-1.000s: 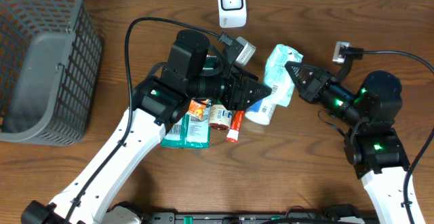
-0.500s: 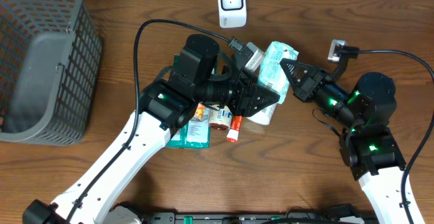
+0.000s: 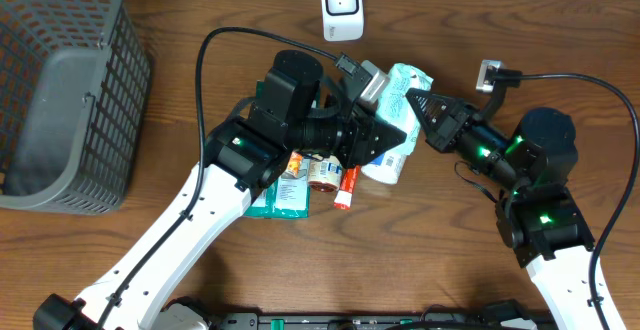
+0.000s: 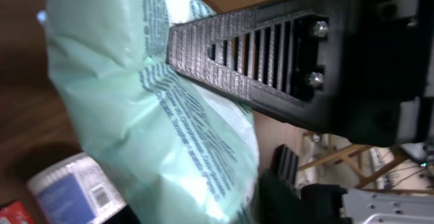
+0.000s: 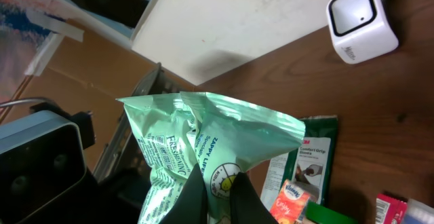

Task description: Scan the item barcode

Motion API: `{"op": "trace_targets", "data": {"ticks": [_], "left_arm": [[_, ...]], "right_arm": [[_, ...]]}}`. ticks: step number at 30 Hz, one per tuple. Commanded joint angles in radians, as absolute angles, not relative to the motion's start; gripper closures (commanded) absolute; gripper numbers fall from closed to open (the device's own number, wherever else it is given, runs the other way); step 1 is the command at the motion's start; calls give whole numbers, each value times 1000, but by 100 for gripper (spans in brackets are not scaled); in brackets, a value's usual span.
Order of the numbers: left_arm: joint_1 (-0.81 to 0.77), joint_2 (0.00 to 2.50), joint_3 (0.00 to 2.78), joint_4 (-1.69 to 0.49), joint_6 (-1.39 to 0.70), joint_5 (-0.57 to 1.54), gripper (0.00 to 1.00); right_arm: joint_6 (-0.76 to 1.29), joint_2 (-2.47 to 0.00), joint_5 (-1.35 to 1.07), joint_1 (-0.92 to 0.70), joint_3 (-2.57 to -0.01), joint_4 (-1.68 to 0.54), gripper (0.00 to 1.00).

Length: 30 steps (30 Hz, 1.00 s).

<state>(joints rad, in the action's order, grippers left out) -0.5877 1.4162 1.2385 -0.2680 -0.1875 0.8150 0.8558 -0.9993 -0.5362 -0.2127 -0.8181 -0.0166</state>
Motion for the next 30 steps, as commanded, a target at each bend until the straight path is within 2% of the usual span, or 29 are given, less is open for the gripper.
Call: {"op": "trace_targets", "data": {"ticks": [1,3,5,6,7,10,17,19,27,30], "left_arm": [[-590,1420,1246,-259,-177,818,77],[-590,1420,1246,-260,-177,818,81],[-590,1420,1246,-260,-178,818,89],[-590,1420,1246,-260,-178,818,91],[-590,1420,1246,-260,-178,818,92],[-590,1420,1246,-271,-178,818,93],[-585,1420,1246,-309,-178,852,92],[-565,1420,1246,-307,-178,936,93],[-442,1420,1246,-295,-178,1248,93],[-417,1420,1246,-279,-190,1323,93]], "right_arm": [[860,-995,-551,-233,-832,-14,96],[860,-995,-551,-233,-832,-14,89],[860,-995,-551,-233,-832,-14,71],[860,-995,-551,-233,-832,-14,55],[860,-995,-551,-233,-832,-14,44],[856,-995,-551,-233,-832,-10,29],[748,-995,-689,-176,-832,20,23],[743,-995,-794,-113,-832,45,19],[743,-1009,-1111,134,-832,75,16],[744,-1035,-1232,171,-832,126,15]]}}
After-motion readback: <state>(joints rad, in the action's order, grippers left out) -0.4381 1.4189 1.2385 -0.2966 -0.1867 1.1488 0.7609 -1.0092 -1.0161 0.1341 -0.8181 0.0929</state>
